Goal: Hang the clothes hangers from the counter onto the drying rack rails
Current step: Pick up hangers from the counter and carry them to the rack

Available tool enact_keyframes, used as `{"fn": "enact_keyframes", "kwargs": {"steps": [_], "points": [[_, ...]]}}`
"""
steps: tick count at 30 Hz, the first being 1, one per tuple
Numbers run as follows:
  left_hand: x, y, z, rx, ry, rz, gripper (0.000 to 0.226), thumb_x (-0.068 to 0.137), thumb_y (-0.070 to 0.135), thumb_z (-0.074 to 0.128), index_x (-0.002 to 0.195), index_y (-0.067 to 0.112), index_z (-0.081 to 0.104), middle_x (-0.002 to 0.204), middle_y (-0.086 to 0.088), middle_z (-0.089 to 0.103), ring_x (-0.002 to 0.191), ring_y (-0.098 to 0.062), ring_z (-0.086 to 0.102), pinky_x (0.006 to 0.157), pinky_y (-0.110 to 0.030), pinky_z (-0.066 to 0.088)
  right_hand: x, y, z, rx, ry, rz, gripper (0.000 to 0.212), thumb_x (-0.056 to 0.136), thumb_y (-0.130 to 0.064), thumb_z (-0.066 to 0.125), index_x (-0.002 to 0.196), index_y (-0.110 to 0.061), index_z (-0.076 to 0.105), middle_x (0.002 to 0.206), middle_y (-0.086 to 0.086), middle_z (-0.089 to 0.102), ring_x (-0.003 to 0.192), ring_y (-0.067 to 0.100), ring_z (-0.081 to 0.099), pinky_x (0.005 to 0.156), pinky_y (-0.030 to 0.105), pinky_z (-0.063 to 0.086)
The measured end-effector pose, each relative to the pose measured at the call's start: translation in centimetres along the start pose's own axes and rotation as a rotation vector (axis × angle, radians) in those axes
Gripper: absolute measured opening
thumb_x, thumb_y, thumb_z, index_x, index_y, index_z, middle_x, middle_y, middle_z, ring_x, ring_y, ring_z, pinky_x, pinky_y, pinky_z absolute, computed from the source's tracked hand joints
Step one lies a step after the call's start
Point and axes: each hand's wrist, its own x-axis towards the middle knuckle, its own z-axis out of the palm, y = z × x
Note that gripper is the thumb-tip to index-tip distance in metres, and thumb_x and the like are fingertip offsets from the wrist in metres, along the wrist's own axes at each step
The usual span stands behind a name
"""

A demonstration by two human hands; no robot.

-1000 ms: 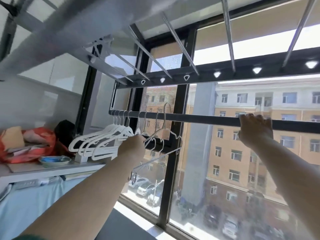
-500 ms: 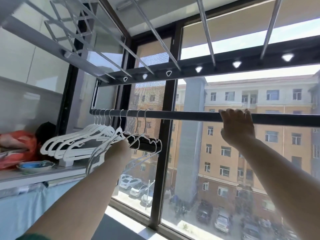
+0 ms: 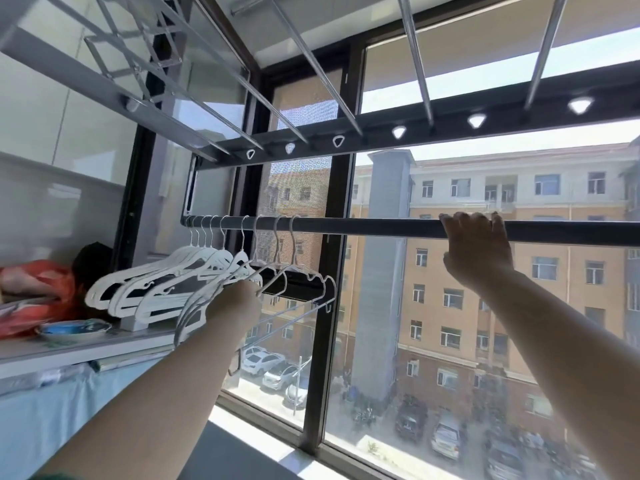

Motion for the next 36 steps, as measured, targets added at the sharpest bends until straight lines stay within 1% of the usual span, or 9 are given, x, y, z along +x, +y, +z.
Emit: {"fn": "enact_keyframes", "kwargs": {"steps": [6, 11, 16, 18, 21, 25, 28, 31, 36], "points": [[-0.9, 0.5, -0.8, 0.037, -0.018, 0.017, 0.042, 0.094, 0.026, 0.047, 0.133, 0.013, 0.042, 0.130, -0.012, 0.053, 0.116, -0.029, 0.051, 0.091, -0.033, 0.041, -0.7, 0.3, 0.2, 0.045, -0.011, 0.027, 0.055, 0.093, -0.016, 0.042, 0.144, -0.016, 0.021, 0.148, 0.005, 0.026, 0.138, 0.026, 0.019, 0.115, 0.040, 0.005], [-2.9, 0.9, -1.9, 0.007, 0.127, 0.104, 0.036, 0.092, 0.022, 0.048, 0.127, 0.012, 0.050, 0.123, -0.014, 0.057, 0.110, -0.032, 0.054, 0.084, -0.036, 0.044, -2.2, 1.1, -1.6, 0.054, -0.062, 0.027, 0.059, 0.093, -0.017, 0.043, 0.145, -0.016, 0.015, 0.151, 0.006, 0.016, 0.141, 0.027, 0.008, 0.115, 0.039, 0.002], [-6.2, 2.3, -2.8, -0.100, 0.158, 0.256, 0.028, 0.091, 0.017, 0.047, 0.114, 0.007, 0.059, 0.109, -0.014, 0.065, 0.095, -0.030, 0.059, 0.072, -0.032, 0.043, -5.6, 1.8, -4.2, 0.087, -0.042, 0.083, 0.056, 0.093, -0.017, 0.043, 0.144, -0.016, 0.019, 0.142, 0.008, 0.031, 0.132, 0.027, 0.025, 0.110, 0.037, 0.016], [-8.5, 3.3, -3.0, -0.161, 0.094, 0.341, 0.026, 0.092, 0.015, 0.045, 0.113, 0.009, 0.060, 0.105, -0.011, 0.067, 0.086, -0.027, 0.060, 0.065, -0.027, 0.040, -7.7, 2.2, -5.2, 0.177, -0.086, 0.111, 0.056, 0.094, -0.016, 0.044, 0.144, -0.015, 0.019, 0.139, 0.008, 0.038, 0.128, 0.025, 0.034, 0.107, 0.036, 0.024], [-12.8, 4.9, -2.4, -0.237, -0.080, 0.524, 0.024, 0.094, 0.019, 0.047, 0.109, 0.013, 0.064, 0.105, -0.005, 0.069, 0.082, -0.020, 0.061, 0.066, -0.022, 0.041, -11.3, 3.4, -6.9, 0.308, -0.173, 0.185, 0.048, 0.095, -0.013, 0.044, 0.140, -0.015, 0.031, 0.139, 0.007, 0.044, 0.125, 0.023, 0.043, 0.099, 0.032, 0.035], [-18.8, 8.4, 0.0, -0.319, -0.292, 0.746, 0.024, 0.093, 0.026, 0.049, 0.107, 0.016, 0.065, 0.100, 0.000, 0.071, 0.079, -0.008, 0.060, 0.067, -0.013, 0.044, -17.9, 6.2, -8.4, 0.269, -0.307, 0.286, 0.038, 0.097, -0.012, 0.039, 0.134, -0.017, 0.041, 0.133, 0.010, 0.053, 0.114, 0.024, 0.054, 0.088, 0.031, 0.046], [-23.9, 12.3, 2.3, -0.360, -0.425, 0.847, 0.023, 0.093, 0.026, 0.049, 0.103, 0.016, 0.067, 0.099, 0.000, 0.071, 0.078, -0.009, 0.062, 0.066, -0.014, 0.043, -24.9, 9.6, -9.2, 0.123, -0.476, 0.324, 0.036, 0.098, -0.013, 0.035, 0.134, -0.016, 0.041, 0.128, 0.012, 0.056, 0.108, 0.026, 0.058, 0.087, 0.033, 0.048], [-29.9, 16.8, 4.2, -0.358, -0.526, 0.950, 0.022, 0.093, 0.029, 0.049, 0.102, 0.020, 0.068, 0.099, 0.003, 0.071, 0.078, -0.008, 0.061, 0.059, -0.013, 0.040, -32.2, 15.1, -11.3, 0.058, -0.623, 0.455, 0.033, 0.097, -0.014, 0.036, 0.128, -0.015, 0.048, 0.127, 0.010, 0.056, 0.115, 0.026, 0.054, 0.092, 0.033, 0.044], [-40.5, 23.8, 5.0, -0.391, -0.667, 1.052, 0.022, 0.092, 0.026, 0.047, 0.095, 0.023, 0.069, 0.101, -0.001, 0.071, 0.096, -0.021, 0.063, 0.078, -0.026, 0.048, -42.9, 25.4, -16.6, 0.050, -0.646, 0.808, 0.032, 0.095, -0.016, 0.035, 0.120, -0.018, 0.055, 0.125, 0.006, 0.058, 0.112, 0.026, 0.054, 0.090, 0.029, 0.043]]}}
